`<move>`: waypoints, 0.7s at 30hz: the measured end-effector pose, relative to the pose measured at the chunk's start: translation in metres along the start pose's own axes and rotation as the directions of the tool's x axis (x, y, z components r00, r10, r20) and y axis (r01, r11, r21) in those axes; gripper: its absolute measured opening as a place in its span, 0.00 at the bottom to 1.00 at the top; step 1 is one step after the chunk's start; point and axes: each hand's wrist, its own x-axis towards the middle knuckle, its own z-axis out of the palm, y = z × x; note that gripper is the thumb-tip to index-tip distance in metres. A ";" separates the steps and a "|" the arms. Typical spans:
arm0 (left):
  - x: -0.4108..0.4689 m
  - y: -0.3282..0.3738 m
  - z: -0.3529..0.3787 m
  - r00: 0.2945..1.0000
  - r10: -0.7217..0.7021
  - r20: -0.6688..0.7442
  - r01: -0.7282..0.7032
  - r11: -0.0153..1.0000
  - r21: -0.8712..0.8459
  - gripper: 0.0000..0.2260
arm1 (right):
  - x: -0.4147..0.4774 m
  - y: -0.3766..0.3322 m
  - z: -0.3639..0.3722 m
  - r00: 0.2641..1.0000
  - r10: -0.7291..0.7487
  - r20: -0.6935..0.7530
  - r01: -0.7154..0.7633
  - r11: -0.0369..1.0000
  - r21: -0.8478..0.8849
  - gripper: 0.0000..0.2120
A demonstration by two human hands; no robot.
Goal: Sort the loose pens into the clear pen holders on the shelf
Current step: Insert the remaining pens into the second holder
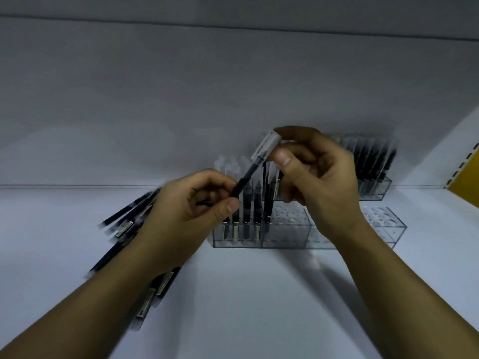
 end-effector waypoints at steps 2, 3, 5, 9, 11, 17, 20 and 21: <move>-0.001 -0.003 0.000 1.000 0.006 0.014 -0.007 0.999 0.046 0.09 | 0.000 -0.002 0.005 0.998 0.058 -0.011 -0.057 0.997 0.061 0.09; -0.001 -0.004 0.001 1.000 0.014 0.019 -0.015 0.998 0.067 0.09 | 0.000 -0.002 0.006 0.996 0.080 -0.023 -0.078 0.993 0.086 0.08; -0.001 -0.004 0.001 0.999 0.037 0.017 -0.039 0.995 0.097 0.10 | 0.000 -0.002 0.007 0.996 0.087 -0.033 -0.084 0.992 0.094 0.06; -0.001 -0.004 -0.002 0.987 0.161 0.014 -0.158 0.943 0.294 0.08 | 0.002 0.000 0.005 0.986 0.124 -0.109 -0.107 0.983 0.147 0.03; 0.000 -0.002 -0.003 0.968 0.251 -0.009 -0.230 0.900 0.371 0.07 | 0.005 0.001 0.002 0.970 0.158 -0.183 -0.115 0.967 0.226 0.04; 0.002 0.000 -0.010 0.922 0.347 -0.171 -0.235 0.855 0.462 0.11 | 0.011 0.003 -0.007 0.936 0.042 -0.349 -0.027 0.998 0.048 0.05; 0.004 -0.007 -0.011 0.952 0.263 -0.154 -0.154 0.851 0.502 0.17 | 0.009 0.006 -0.008 0.935 -0.041 -0.354 -0.002 0.993 -0.120 0.08; 0.004 -0.009 -0.011 0.964 0.225 -0.140 -0.130 0.862 0.490 0.19 | 0.008 0.007 -0.008 0.936 -0.060 -0.347 0.007 0.988 -0.151 0.09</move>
